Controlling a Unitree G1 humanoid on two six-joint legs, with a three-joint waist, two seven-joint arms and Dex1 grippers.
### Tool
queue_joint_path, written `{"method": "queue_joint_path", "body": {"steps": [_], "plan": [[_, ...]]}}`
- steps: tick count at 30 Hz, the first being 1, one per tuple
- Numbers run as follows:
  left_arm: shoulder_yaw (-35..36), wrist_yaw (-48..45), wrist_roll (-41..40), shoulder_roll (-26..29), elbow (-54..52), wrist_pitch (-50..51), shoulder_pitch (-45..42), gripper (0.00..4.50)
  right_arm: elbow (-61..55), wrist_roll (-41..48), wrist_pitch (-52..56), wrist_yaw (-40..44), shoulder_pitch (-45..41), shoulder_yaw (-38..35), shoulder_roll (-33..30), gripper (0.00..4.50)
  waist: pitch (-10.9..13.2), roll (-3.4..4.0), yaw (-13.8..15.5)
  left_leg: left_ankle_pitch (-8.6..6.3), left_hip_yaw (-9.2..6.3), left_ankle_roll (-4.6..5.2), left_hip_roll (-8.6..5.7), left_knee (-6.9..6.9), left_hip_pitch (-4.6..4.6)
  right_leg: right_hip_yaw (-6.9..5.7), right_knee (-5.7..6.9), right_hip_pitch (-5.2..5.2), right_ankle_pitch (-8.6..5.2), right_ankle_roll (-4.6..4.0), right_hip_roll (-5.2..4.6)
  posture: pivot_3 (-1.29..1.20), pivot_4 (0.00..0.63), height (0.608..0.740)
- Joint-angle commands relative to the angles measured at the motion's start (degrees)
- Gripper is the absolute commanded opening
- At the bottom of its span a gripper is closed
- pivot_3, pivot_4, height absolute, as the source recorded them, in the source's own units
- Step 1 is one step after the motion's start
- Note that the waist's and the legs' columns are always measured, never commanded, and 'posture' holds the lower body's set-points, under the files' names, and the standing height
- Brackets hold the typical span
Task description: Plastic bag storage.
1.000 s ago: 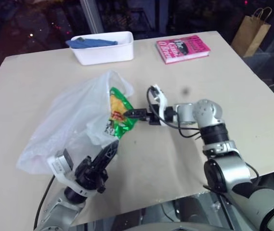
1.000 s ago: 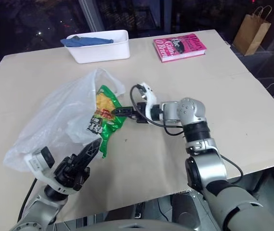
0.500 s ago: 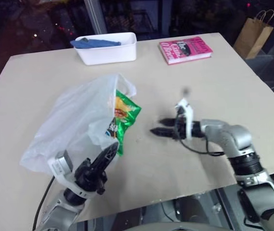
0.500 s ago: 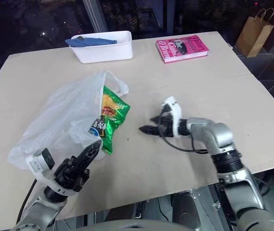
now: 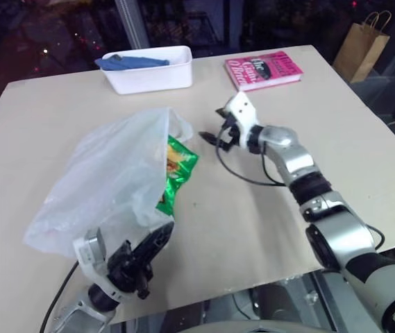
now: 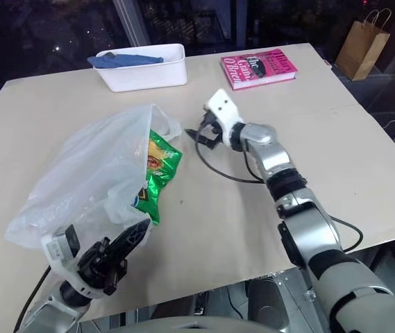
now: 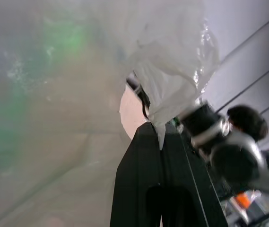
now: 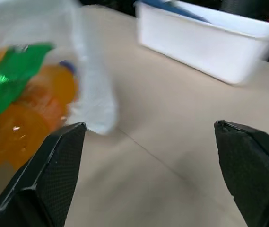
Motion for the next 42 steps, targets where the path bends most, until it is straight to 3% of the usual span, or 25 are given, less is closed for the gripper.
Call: {"method": "queue_joint_path", "body": {"steps": [1,4,12,15,19,22,31,38,42], "plan": [[0.7,-1.8,0.8,0.3,-0.6,-0.7,1.4,0.0,8.1,-4.1,-9.6,-2.8,-6.5,0.4,3.3,4.39,0.0,0.01,0.1,0.0,-0.02,0.0,0.0,-0.02,-0.01,-0.01,-0.01,0.0,0.0,0.0,0.0,0.0,0.15,0.74],[0.4,-2.9,2.3,0.2,-0.5,-1.3,3.0,0.0,14.6,-6.4,-13.3,-6.8,-11.3,-0.2,6.6,4.39,0.0,0.03,-0.1,0.0,-0.08,-0.02,0.01,-0.08,-0.01,-0.07,-0.04,-0.01,-0.01,-0.02,0.0,0.0,0.15,0.74],[-0.2,-3.4,4.0,-1.3,-0.4,-2.7,4.3,0.0,23.0,-6.4,-14.6,-6.7,-17.6,-4.5,12.7,4.39,0.0,0.06,-0.4,0.0,-0.11,-0.03,0.03,-0.16,-0.01,-0.09,-0.03,-0.04,-0.03,-0.05,0.01,0.0,0.15,0.74],[-0.3,-3.4,4.7,-1.9,-0.3,-3.2,4.3,0.0,24.0,-6.3,-13.5,-7.2,-18.8,-6.2,13.3,3.2,0.0,0.07,-0.4,0.0,-0.11,-0.03,0.01,-0.15,-0.02,-0.09,-0.03,-0.04,-0.03,-0.05,0.0,0.0,0.15,0.74],[0.5,-4.2,4.9,-2.2,0.6,-3.9,4.7,0.0,24.4,-7.8,-13.0,-7.6,-17.9,-6.4,12.7,1.08,0.0,0.07,-0.5,0.0,-0.11,-0.03,0.02,-0.16,0.0,-0.09,-0.03,-0.04,-0.03,-0.05,0.02,0.0,0.15,0.74],[0.5,-4.9,5.1,-2.3,1.4,-4.1,4.8,0.0,24.6,-9.2,-12.3,-7.9,-17.0,-6.0,12.0,0.07,0.0,0.07,-0.5,0.0,-0.11,-0.03,0.01,-0.16,0.0,-0.09,-0.02,-0.05,-0.03,-0.06,0.02,0.0,0.15,0.74],[4.1,-4.6,3.8,-0.2,3.5,-4.7,-1.0,0.0,22.8,-8.1,-8.0,-6.9,-16.5,-9.5,4.7,0.07,0.0,0.07,-0.2,0.0,-0.19,-0.03,-0.01,-0.11,-0.04,-0.18,0.02,-0.03,-0.03,-0.06,0.0,0.0,0.15,0.74],[11.5,2.7,-7.1,10.4,-1.6,0.0,-18.5,0.0,17.4,-6.7,1.0,-2.5,-17.4,-12.6,-9.1,0.07,0.1,0.08,0.3,0.05,-0.29,-0.1,-0.06,-0.05,-0.08,-0.26,0.12,-0.03,-0.02,-0.07,-0.06,0.0,0.15,0.74],[14.2,9.7,-17.3,16.6,0.8,2.1,-35.1,0.0,5.9,-4.9,13.2,5.0,-14.5,-12.9,-15.9,0.07,0.1,0.06,0.3,0.05,-0.27,-0.11,-0.07,-0.03,-0.16,-0.24,0.11,-0.11,-0.01,-0.06,-0.09,0.0,0.15,0.74]]}}
